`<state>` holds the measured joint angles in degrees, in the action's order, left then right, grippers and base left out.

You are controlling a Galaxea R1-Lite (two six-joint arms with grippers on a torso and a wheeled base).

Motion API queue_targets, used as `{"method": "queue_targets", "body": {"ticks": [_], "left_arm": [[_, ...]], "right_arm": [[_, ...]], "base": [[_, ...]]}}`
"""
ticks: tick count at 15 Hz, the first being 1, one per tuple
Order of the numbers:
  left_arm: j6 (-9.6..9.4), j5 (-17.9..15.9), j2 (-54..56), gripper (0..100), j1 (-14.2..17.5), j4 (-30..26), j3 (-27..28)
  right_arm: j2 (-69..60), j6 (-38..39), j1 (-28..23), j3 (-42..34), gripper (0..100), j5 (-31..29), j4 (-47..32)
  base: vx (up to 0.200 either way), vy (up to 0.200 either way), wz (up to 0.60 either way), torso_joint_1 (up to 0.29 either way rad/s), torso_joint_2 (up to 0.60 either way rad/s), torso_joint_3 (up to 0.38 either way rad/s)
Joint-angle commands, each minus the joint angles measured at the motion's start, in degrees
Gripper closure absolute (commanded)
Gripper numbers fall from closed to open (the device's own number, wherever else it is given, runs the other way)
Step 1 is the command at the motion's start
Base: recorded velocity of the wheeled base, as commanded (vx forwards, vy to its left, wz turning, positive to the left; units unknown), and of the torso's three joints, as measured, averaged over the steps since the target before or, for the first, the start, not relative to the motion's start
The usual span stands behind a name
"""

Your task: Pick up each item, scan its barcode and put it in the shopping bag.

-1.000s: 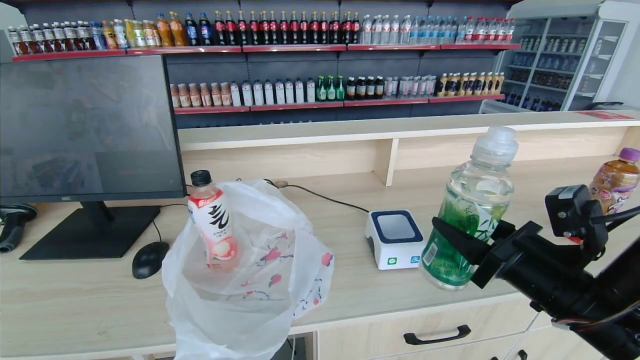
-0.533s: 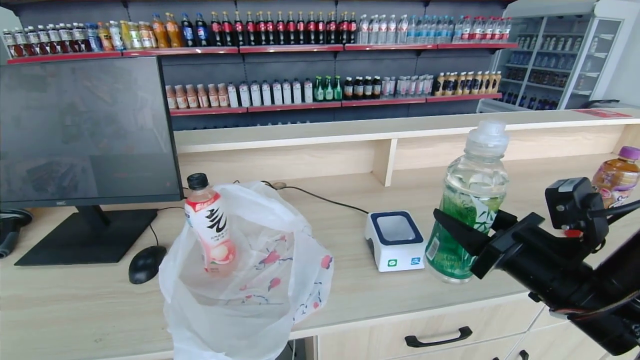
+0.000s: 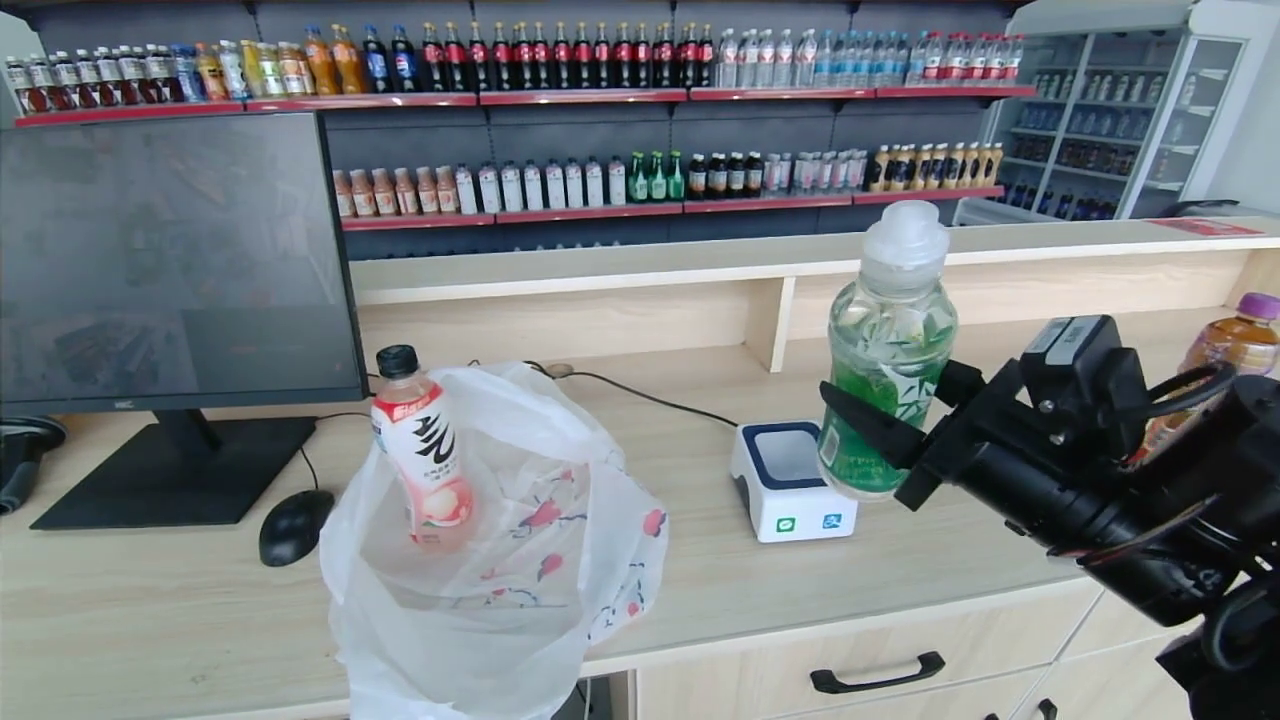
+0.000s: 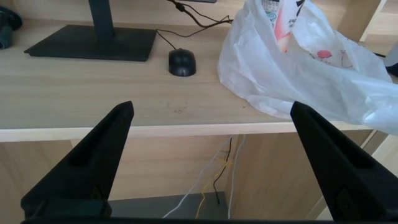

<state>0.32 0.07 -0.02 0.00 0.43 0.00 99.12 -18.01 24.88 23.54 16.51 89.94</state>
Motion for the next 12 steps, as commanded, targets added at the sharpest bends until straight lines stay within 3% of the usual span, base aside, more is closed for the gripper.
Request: {"method": "queue_targets", "body": {"ticks": [1, 7, 11, 12], "left_arm": [[0.03, 0.0, 0.0, 0, 0.0, 0.0, 0.0], [0.03, 0.0, 0.0, 0, 0.0, 0.0, 0.0], [0.12, 0.0, 0.0, 0, 0.0, 0.0, 0.0], [0.12, 0.0, 0.0, 0, 0.0, 0.0, 0.0]], "right_arm": [[1.8, -2.8, 0.1, 1.2, 100, 1.4, 0.1], [8.5, -28.0, -0.6, 6.0, 100, 6.0, 0.1], [10.5, -39.5, -1.5, 9.7, 100, 13.2, 0.1], [12.5, -43.7, -3.2, 11.4, 100, 17.8, 0.1]], "base": [[0.000, 0.000, 0.00, 0.000, 0.00, 0.000], [0.000, 0.000, 0.00, 0.000, 0.00, 0.000], [0.000, 0.000, 0.00, 0.000, 0.00, 0.000], [0.000, 0.000, 0.00, 0.000, 0.00, 0.000]]}}
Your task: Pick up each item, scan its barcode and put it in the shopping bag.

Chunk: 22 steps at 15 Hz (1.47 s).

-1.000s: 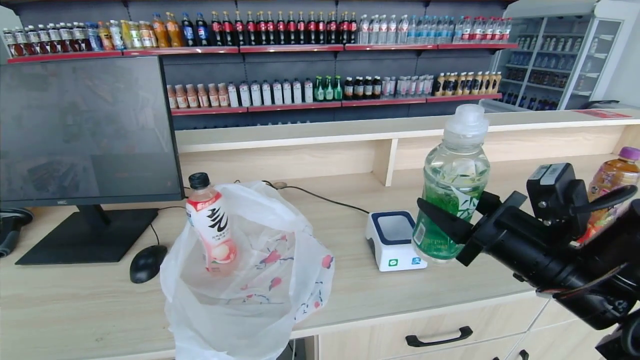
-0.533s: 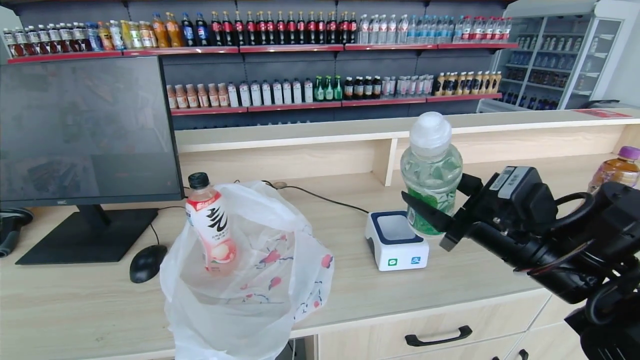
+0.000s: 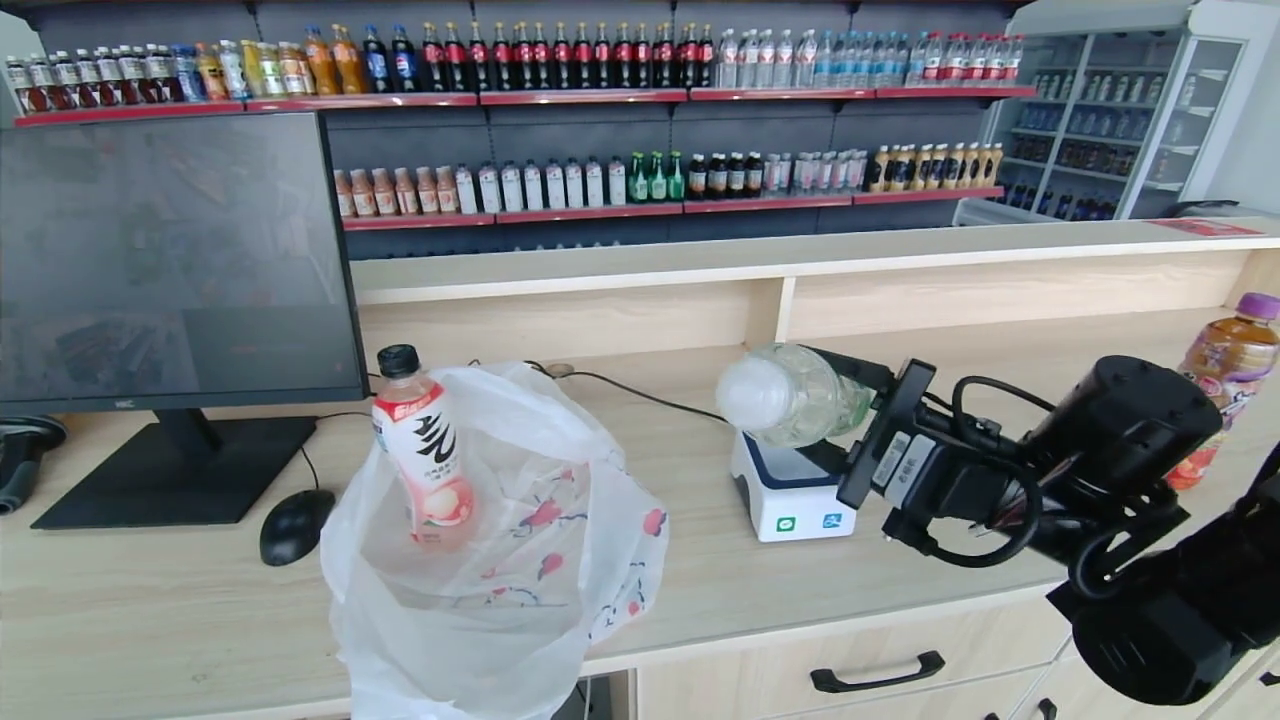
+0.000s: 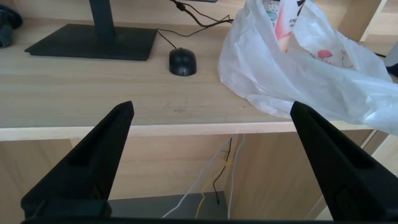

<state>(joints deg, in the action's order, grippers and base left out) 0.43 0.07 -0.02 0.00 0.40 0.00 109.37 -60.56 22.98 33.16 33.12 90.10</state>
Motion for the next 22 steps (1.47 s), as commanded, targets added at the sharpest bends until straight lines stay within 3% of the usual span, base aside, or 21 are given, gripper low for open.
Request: {"method": "queue_targets", "body": {"ticks": [1, 3, 12, 22], "left_arm": [[0.01, 0.0, 0.0, 0, 0.0, 0.0, 0.0], [-0.08, 0.0, 0.0, 0, 0.0, 0.0, 0.0], [-0.08, 0.0, 0.0, 0, 0.0, 0.0, 0.0], [-0.08, 0.0, 0.0, 0, 0.0, 0.0, 0.0]], "right_arm": [[2.5, -3.7, -2.6, 2.1, 100, 3.3, -0.1], [3.0, -6.7, -4.4, 1.3, 100, 5.7, -0.1], [7.1, -15.8, -4.1, 1.1, 100, 11.1, -0.1], [9.5, -17.4, -4.3, 1.2, 100, 12.4, -0.1]], "base": [[0.000, 0.000, 0.00, 0.000, 0.00, 0.000], [0.000, 0.000, 0.00, 0.000, 0.00, 0.000], [0.000, 0.000, 0.00, 0.000, 0.00, 0.000], [0.000, 0.000, 0.00, 0.000, 0.00, 0.000]]}}
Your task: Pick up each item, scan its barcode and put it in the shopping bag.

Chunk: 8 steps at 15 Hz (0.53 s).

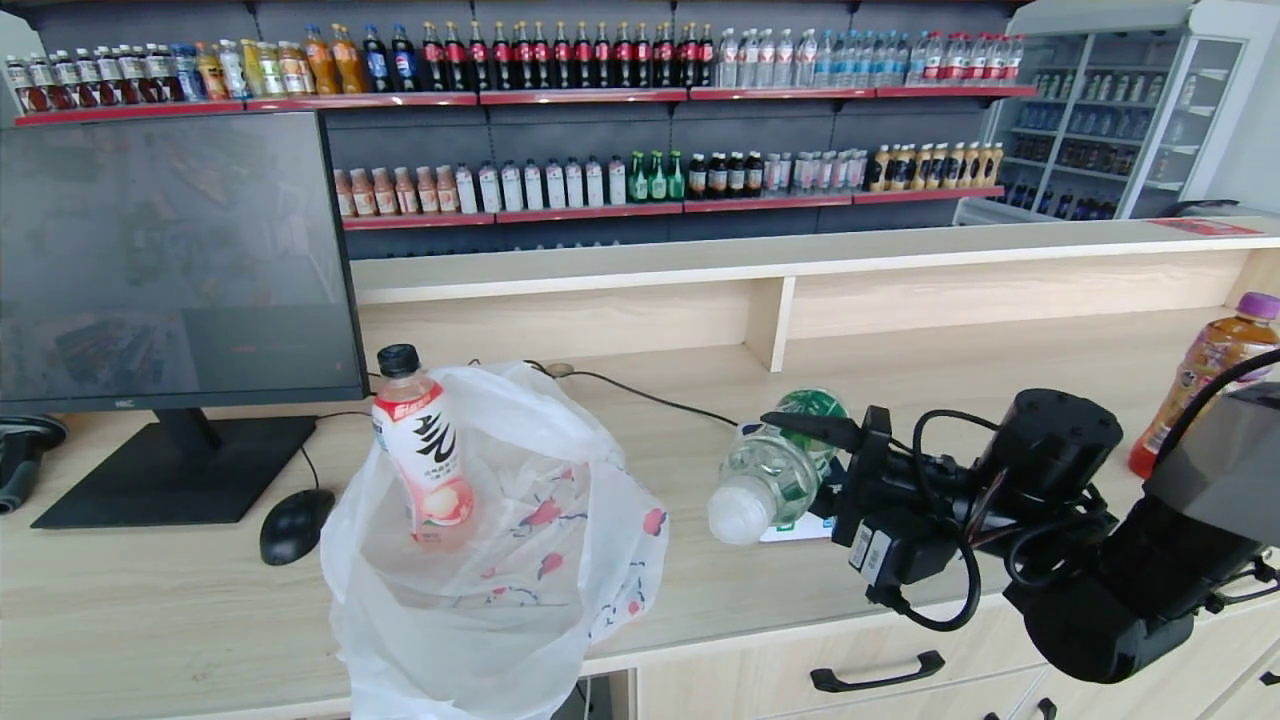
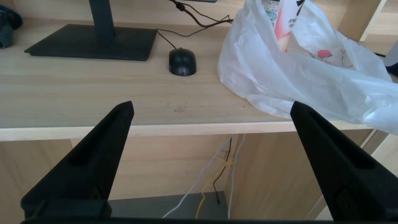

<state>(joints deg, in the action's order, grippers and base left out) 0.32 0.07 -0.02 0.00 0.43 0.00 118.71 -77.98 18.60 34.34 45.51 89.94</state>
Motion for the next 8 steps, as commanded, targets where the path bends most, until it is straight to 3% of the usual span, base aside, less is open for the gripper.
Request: {"method": "queue_targets", "body": {"ticks": [1, 8], "left_arm": [[0.03, 0.0, 0.0, 0, 0.0, 0.0, 0.0], [0.03, 0.0, 0.0, 0, 0.0, 0.0, 0.0]], "right_arm": [[0.4, -0.2, -0.1, 0.0, 100, 0.0, 0.1], [0.6, -0.2, 0.0, 0.2, 100, 0.0, 0.1]], "base": [[0.000, 0.000, 0.00, 0.000, 0.00, 0.000], [0.000, 0.000, 0.00, 0.000, 0.00, 0.000]]}}
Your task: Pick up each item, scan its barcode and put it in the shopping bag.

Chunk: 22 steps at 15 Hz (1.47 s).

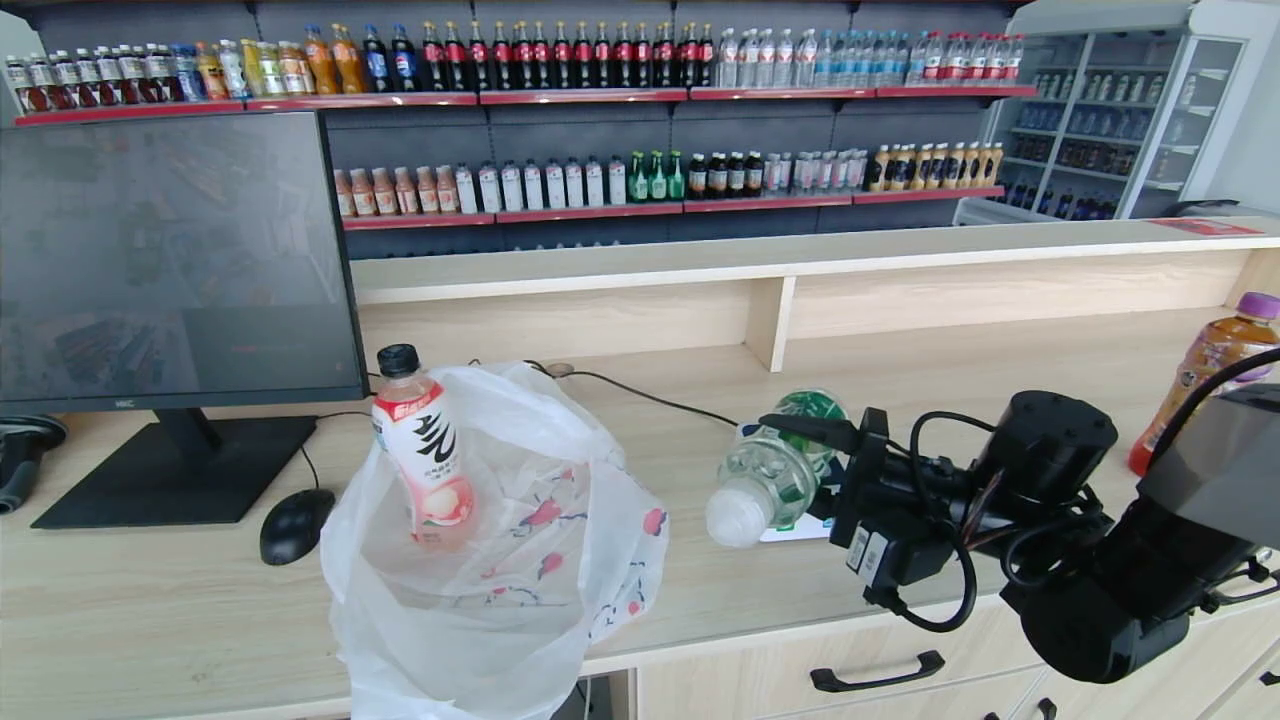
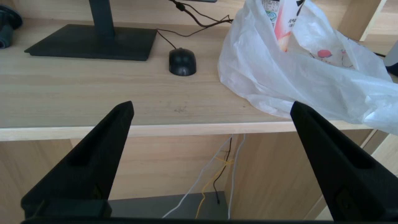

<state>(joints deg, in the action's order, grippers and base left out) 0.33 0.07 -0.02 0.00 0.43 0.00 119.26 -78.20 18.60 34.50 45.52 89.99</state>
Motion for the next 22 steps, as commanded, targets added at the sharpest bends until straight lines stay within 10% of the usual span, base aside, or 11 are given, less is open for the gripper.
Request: {"method": "queue_targets", "body": {"ticks": [1, 14, 22], "left_arm": [[-0.07, 0.0, 0.0, 0, 0.0, 0.0, 0.0], [0.02, 0.0, 0.0, 0, 0.0, 0.0, 0.0], [-0.07, 0.0, 0.0, 0, 0.0, 0.0, 0.0]], "right_arm": [[-0.1, 0.0, 0.0, 0.0, 100, 0.0, 0.0], [-2.8, 3.5, 0.3, 0.7, 100, 0.0, 0.0], [-15.2, 18.4, 7.1, 1.3, 100, -1.8, 0.0]], "base": [[0.000, 0.000, 0.00, 0.000, 0.00, 0.000], [0.000, 0.000, 0.00, 0.000, 0.00, 0.000], [0.000, 0.000, 0.00, 0.000, 0.00, 0.000]]}}
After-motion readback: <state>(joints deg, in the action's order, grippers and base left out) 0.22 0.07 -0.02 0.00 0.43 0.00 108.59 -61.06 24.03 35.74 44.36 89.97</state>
